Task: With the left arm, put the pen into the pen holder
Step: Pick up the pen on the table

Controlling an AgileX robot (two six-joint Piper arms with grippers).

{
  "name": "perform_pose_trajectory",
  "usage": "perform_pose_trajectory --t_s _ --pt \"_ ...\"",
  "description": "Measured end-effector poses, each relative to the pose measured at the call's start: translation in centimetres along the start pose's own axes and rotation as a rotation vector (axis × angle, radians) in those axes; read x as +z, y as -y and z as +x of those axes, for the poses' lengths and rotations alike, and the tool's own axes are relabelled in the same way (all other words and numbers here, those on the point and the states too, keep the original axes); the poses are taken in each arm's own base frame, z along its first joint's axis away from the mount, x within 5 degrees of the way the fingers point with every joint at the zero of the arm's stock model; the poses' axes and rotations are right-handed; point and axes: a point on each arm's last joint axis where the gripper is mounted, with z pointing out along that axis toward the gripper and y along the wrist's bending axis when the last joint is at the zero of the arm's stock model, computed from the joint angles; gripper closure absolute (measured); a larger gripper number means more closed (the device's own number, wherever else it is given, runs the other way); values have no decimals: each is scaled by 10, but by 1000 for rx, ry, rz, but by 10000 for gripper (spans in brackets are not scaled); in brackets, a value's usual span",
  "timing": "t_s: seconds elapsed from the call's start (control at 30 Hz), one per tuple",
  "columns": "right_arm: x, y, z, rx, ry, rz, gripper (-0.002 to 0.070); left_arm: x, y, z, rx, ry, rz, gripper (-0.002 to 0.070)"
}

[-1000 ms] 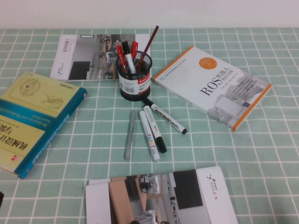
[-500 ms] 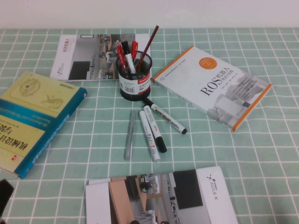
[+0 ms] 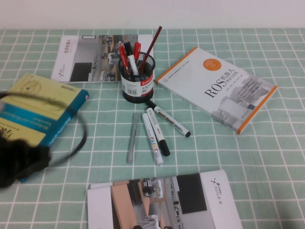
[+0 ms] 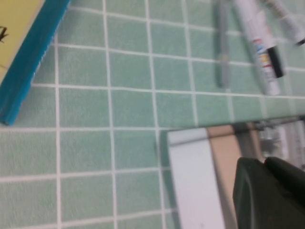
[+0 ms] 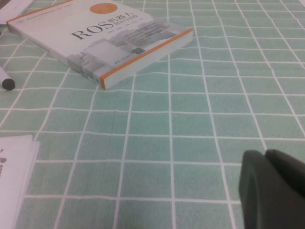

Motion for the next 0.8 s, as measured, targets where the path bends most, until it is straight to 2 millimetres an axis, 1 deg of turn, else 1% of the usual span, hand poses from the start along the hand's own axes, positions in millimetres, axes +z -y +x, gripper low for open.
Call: perform_pose_trajectory --t_s 0.13,0.23,0.27,0.43,0.5,0.6,0.7,0.8 --pt "0 0 0 0 0 0 696 37 2 -27 27 -106 -31 675" --pt "0 0 0 0 0 0 696 66 12 -43 67 -185 -49 675" --pt "0 0 0 0 0 0 696 79 16 -47 79 -227 -63 675" --pt "0 0 0 0 0 0 696 127 43 -57 170 -351 -124 675" --pt "0 0 0 0 0 0 696 144 59 -61 205 -381 -126 675" --pt "0 0 0 0 0 0 696 165 84 -69 245 -405 -110 675" --pt "0 0 0 0 0 0 696 185 100 -77 265 -434 -107 675" --pt "0 0 0 0 0 0 696 201 106 -84 269 -465 -113 675"
